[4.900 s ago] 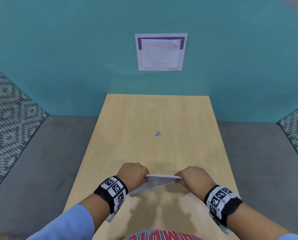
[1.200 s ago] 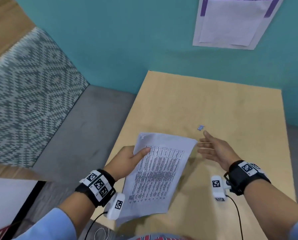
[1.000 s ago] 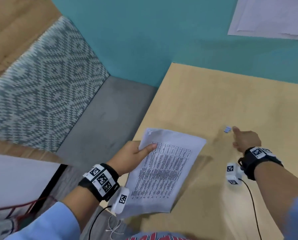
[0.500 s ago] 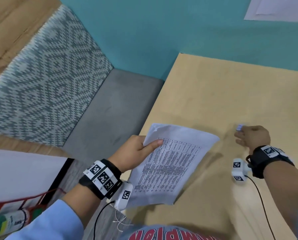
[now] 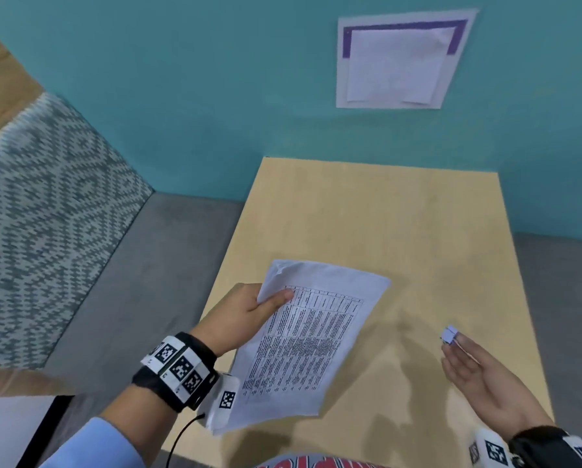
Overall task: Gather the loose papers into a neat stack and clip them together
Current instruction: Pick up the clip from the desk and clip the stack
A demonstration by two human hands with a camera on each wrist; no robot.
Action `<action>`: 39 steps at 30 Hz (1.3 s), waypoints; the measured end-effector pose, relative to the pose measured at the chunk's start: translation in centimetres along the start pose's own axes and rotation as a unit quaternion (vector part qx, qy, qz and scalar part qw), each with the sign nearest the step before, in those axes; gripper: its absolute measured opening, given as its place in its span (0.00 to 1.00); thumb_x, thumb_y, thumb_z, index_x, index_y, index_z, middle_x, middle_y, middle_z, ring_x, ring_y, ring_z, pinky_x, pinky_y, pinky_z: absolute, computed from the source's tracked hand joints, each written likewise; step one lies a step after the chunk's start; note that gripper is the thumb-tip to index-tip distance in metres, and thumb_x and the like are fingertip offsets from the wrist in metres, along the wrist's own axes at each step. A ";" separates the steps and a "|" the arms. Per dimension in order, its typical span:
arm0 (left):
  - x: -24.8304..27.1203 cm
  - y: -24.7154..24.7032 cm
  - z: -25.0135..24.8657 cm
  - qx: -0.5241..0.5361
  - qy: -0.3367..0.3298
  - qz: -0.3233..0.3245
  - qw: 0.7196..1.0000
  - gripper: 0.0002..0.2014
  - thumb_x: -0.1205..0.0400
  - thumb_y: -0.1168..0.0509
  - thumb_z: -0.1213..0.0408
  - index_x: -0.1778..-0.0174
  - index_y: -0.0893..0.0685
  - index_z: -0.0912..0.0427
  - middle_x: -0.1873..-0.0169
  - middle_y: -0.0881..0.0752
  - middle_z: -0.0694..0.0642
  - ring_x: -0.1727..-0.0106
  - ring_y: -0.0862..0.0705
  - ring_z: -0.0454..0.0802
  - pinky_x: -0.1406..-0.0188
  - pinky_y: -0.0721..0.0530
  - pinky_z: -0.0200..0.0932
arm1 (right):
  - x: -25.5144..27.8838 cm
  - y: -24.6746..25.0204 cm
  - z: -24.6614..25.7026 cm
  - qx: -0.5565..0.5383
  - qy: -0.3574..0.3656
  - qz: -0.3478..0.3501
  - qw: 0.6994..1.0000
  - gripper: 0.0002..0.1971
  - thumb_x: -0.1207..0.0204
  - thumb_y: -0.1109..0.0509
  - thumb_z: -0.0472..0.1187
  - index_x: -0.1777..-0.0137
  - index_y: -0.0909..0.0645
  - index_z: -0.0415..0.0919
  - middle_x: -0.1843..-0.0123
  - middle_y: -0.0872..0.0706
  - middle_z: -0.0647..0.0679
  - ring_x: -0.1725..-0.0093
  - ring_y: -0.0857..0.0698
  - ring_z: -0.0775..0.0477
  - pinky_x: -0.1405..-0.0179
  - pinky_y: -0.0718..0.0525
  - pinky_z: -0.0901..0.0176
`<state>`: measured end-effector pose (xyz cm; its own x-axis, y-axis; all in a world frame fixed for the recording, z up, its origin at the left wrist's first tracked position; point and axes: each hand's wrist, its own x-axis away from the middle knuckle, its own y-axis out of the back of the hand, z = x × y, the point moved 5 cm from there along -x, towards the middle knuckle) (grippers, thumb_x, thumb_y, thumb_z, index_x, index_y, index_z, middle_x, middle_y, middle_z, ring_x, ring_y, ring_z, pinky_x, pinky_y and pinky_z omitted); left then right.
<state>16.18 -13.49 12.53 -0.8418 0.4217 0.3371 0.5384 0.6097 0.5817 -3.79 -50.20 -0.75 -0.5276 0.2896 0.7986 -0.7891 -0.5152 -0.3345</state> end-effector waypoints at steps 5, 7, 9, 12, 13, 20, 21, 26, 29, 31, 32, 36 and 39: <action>1.2 -3.2 -3.6 -0.010 -0.043 0.022 0.999 0.31 0.13 0.36 0.38 0.72 0.29 0.60 0.78 0.29 0.49 0.78 0.31 0.42 0.75 0.35 0.38 | 6.3 -0.5 3.8 -0.007 0.072 0.051 0.996 0.12 0.13 0.31 0.41 0.34 0.11 0.43 0.43 0.05 0.51 0.49 0.05 0.55 0.43 0.07 0.59; 1.6 -4.2 -4.7 -0.002 -0.048 0.027 0.998 0.30 0.12 0.35 0.41 0.73 0.29 0.59 0.79 0.27 0.49 0.78 0.29 0.42 0.75 0.34 0.37 | 8.6 -1.6 5.4 -0.020 0.103 0.073 0.992 0.12 0.12 0.32 0.38 0.35 0.11 0.40 0.47 0.04 0.51 0.52 0.05 0.56 0.47 0.06 0.61; 2.2 -4.9 -5.8 -0.003 -0.060 0.030 0.998 0.29 0.11 0.34 0.44 0.76 0.31 0.54 0.82 0.27 0.45 0.80 0.29 0.40 0.76 0.34 0.35 | 10.4 -2.8 6.5 -0.035 0.116 0.107 0.987 0.12 0.13 0.33 0.36 0.34 0.12 0.36 0.49 0.04 0.49 0.53 0.05 0.55 0.49 0.06 0.62; 2.9 -5.7 -6.5 0.007 -0.065 0.045 0.997 0.32 0.13 0.35 0.39 0.72 0.25 0.62 0.77 0.22 0.53 0.75 0.23 0.45 0.72 0.29 0.40 | 12.8 -4.5 7.1 -0.031 0.114 0.151 0.981 0.14 0.18 0.30 0.35 0.34 0.12 0.35 0.46 0.05 0.45 0.52 0.05 0.53 0.51 0.06 0.62; 3.1 -5.9 -6.5 0.012 -0.065 0.048 0.997 0.34 0.13 0.35 0.37 0.69 0.22 0.67 0.75 0.19 0.58 0.73 0.20 0.47 0.69 0.26 0.42 | 13.5 -5.1 7.2 -0.023 0.114 0.169 0.979 0.16 0.21 0.29 0.36 0.35 0.12 0.35 0.44 0.05 0.45 0.52 0.05 0.53 0.54 0.05 0.62; 4.3 -5.8 -7.3 0.030 -0.081 0.051 0.995 0.41 0.19 0.37 0.27 0.62 0.17 0.71 0.68 0.10 0.69 0.69 0.14 0.52 0.65 0.21 0.46 | 16.7 -8.2 8.3 0.104 0.210 0.225 0.946 0.23 0.38 0.17 0.40 0.41 0.06 0.38 0.52 0.06 0.42 0.61 0.08 0.53 0.65 0.09 0.66; 4.5 -5.7 -7.4 0.030 -0.085 0.050 0.995 0.41 0.21 0.37 0.26 0.62 0.16 0.70 0.66 0.10 0.70 0.69 0.12 0.54 0.65 0.20 0.47 | 17.1 -8.6 8.5 0.120 0.230 0.230 0.938 0.23 0.39 0.17 0.40 0.41 0.07 0.37 0.53 0.05 0.40 0.61 0.07 0.51 0.64 0.09 0.66; 5.2 -4.7 -8.3 0.029 -0.102 0.040 0.994 0.45 0.22 0.39 0.23 0.60 0.17 0.72 0.61 0.09 0.73 0.59 0.09 0.70 0.63 0.15 0.53 | 18.9 -10.1 8.7 0.161 0.282 0.242 0.914 0.24 0.40 0.15 0.40 0.42 0.07 0.36 0.51 0.05 0.33 0.58 0.06 0.46 0.62 0.09 0.65; 5.7 -4.0 -9.2 0.005 -0.124 0.040 0.991 0.47 0.24 0.41 0.19 0.60 0.15 0.70 0.63 0.08 0.67 0.62 0.08 0.63 0.59 0.11 0.59 | 20.6 -11.1 9.0 0.194 0.326 0.242 0.893 0.21 0.38 0.14 0.40 0.43 0.06 0.37 0.49 0.04 0.33 0.56 0.05 0.45 0.62 0.10 0.65; 6.1 -3.6 -10.0 -0.015 -0.149 0.032 0.988 0.48 0.25 0.43 0.17 0.63 0.19 0.69 0.67 0.11 0.68 0.69 0.14 0.53 0.65 0.18 0.51 | 22.3 -11.7 9.4 0.247 0.384 0.226 0.861 0.17 0.34 0.17 0.34 0.44 0.07 0.38 0.49 0.02 0.39 0.54 0.03 0.44 0.55 0.09 0.65; 6.3 -3.3 -10.4 -0.025 -0.165 0.028 0.986 0.47 0.24 0.44 0.17 0.65 0.21 0.68 0.69 0.14 0.68 0.71 0.18 0.49 0.66 0.22 0.48 | 23.2 -12.0 9.7 0.296 0.422 0.209 0.831 0.15 0.33 0.17 0.33 0.45 0.06 0.41 0.50 0.02 0.45 0.53 0.03 0.46 0.50 0.09 0.66; 7.1 -2.7 -12.0 -0.091 -0.228 0.014 0.969 0.31 0.16 0.44 0.26 0.71 0.30 0.50 0.77 0.26 0.49 0.75 0.29 0.40 0.69 0.28 0.43 | 26.1 -13.2 10.5 0.479 0.537 0.129 0.683 0.11 0.29 0.15 0.36 0.50 0.04 0.51 0.53 0.03 0.64 0.55 0.07 0.64 0.52 0.15 0.76; 7.5 -2.5 -12.7 -0.133 -0.267 0.009 0.954 0.25 0.14 0.45 0.33 0.74 0.33 0.38 0.77 0.26 0.42 0.75 0.29 0.40 0.70 0.33 0.34 | 26.4 -13.7 11.0 0.505 0.554 0.110 0.653 0.09 0.29 0.14 0.35 0.53 0.04 0.49 0.48 0.06 0.72 0.57 0.09 0.70 0.53 0.14 0.74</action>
<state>8.01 -20.35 23.06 -0.6538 0.7558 -0.0360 0.4638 0.4379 0.7701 -3.41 -44.39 30.46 -0.9384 0.2362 -0.2523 -0.3411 -0.7503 0.5663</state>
